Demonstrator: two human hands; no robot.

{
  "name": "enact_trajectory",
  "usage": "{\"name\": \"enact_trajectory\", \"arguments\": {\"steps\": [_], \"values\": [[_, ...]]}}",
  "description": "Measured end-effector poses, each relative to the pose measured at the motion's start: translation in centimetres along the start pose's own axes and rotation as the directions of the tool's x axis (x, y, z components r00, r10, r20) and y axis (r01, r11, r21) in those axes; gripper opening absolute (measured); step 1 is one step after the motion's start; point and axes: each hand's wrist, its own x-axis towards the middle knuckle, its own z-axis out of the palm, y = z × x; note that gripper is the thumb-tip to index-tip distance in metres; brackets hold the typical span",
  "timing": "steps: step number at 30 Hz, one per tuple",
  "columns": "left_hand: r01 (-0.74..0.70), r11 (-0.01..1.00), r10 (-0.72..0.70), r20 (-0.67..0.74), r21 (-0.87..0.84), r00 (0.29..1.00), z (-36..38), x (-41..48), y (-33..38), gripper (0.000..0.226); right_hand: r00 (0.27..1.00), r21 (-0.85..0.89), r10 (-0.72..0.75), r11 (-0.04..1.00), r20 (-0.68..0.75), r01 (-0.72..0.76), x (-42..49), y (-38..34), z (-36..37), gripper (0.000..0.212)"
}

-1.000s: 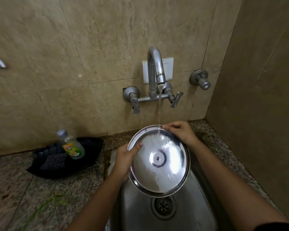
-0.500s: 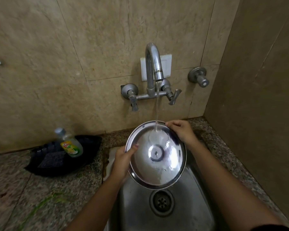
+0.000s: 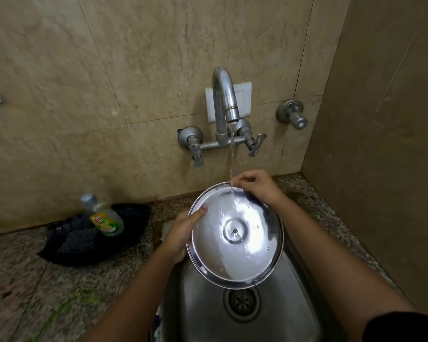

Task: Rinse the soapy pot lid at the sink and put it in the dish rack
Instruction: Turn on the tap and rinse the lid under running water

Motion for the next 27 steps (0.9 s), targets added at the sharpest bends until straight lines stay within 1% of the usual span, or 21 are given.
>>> {"name": "enact_trajectory", "arguments": {"steps": [1, 3, 4, 6, 8, 10, 11, 13, 14, 16, 19, 20, 21, 24, 25, 26, 27], "values": [[0.027, 0.999, -0.028, 0.033, 0.037, 0.999, 0.1, 0.1, 0.3, 0.032, 0.998, -0.048, -0.026, 0.998, 0.051, 0.029, -0.1, -0.3, 0.5, 0.013], [0.036, 0.993, -0.045, 0.084, 0.109, 0.995, 0.3, 0.4, 0.6, 0.036, 0.986, -0.129, -0.068, 0.988, 0.151, 0.088, -0.1, -1.1, 1.7, 0.012], [0.02, 0.992, -0.031, 0.088, 0.121, 0.996, 0.3, 0.6, 0.6, 0.036, 0.983, -0.135, -0.077, 0.986, 0.167, 0.1, 0.0, -1.5, 2.0, 0.013], [-0.017, 0.993, 0.008, 0.076, 0.118, 0.997, 0.2, 0.8, 0.5, 0.038, 0.99, -0.109, -0.055, 0.992, 0.129, 0.069, 0.1, -1.5, 1.6, 0.016], [-0.027, 0.996, 0.023, 0.049, 0.09, 0.999, 0.1, 0.5, 0.2, 0.039, 0.999, -0.104, 0.0, 0.995, 0.054, 0.005, -0.4, -0.4, 0.6, 0.019], [0.001, 1.0, -0.001, -0.015, -0.017, 1.0, 0.0, 0.2, -0.9, 0.039, 0.996, -0.133, 0.032, 0.99, -0.083, -0.043, -1.3, 1.9, -0.4, 0.023], [0.015, 0.997, -0.019, -0.062, -0.072, 0.998, 0.0, 0.0, -1.5, 0.039, 0.984, -0.152, 0.043, 0.986, -0.174, -0.07, -2.1, 3.3, -0.7, 0.025], [0.009, 0.989, -0.035, -0.173, -0.15, 0.984, -0.2, 0.0, -2.7, 0.041, 0.932, -0.181, 0.103, 0.968, -0.347, -0.175, -4.3, 5.8, -0.5, 0.027], [-0.004, 0.982, -0.037, -0.215, -0.188, 0.976, -0.3, 0.1, -3.2, 0.041, 0.906, -0.213, 0.119, 0.952, -0.406, -0.221, -5.4, 6.6, -0.2, 0.029], [-0.04, 0.963, -0.03, -0.253, -0.267, 0.967, -0.3, 0.0, -3.7, 0.039, 0.874, -0.332, 0.106, 0.898, -0.475, -0.289, -7.0, 7.2, 0.8, 0.032], [-0.073, 0.954, -0.008, -0.269, -0.289, 0.963, -0.1, -0.4, -3.9, 0.038, 0.863, -0.564, 0.018, 0.75, -0.506, -0.346, -6.9, 6.3, 2.0, 0.028], [-0.079, 0.953, -0.005, -0.277, -0.293, 0.961, 0.0, -0.5, -3.9, 0.037, 0.868, -0.634, -0.022, 0.692, -0.496, -0.345, -6.3, 5.9, 2.2, 0.028], [-0.084, 0.95, -0.004, -0.278, -0.302, 0.96, 0.1, -0.6, -3.8, 0.036, 0.879, -0.697, -0.068, 0.639, -0.473, -0.326, -5.7, 5.5, 2.5, 0.033], [-0.089, 0.959, 0.006, -0.292, -0.271, 0.956, 0.7, -0.5, -3.4, 0.04, 0.922, -0.813, -0.179, 0.549, -0.343, -0.195, -3.0, 4.1, 4.3, 0.057], [-0.085, 0.962, 0.003, -0.3, -0.261, 0.954, 1.2, -0.3, -3.2, 0.042, 0.941, -0.84, -0.2, 0.526, -0.273, -0.132, -2.2, 3.6, 5.3, 0.063], [-0.064, 0.963, -0.019, -0.303, -0.26, 0.953, 1.6, -0.3, -3.0, 0.046, 0.96, -0.862, -0.22, 0.505, -0.171, -0.038, -1.8, 3.1, 6.5, 0.066], [-0.038, 0.963, -0.044, -0.295, -0.268, 0.954, 2.0, 0.0, -3.0, 0.049, 0.97, -0.868, -0.24, 0.488, -0.032, 0.092, -1.8, 2.6, 7.8, 0.066]]}}
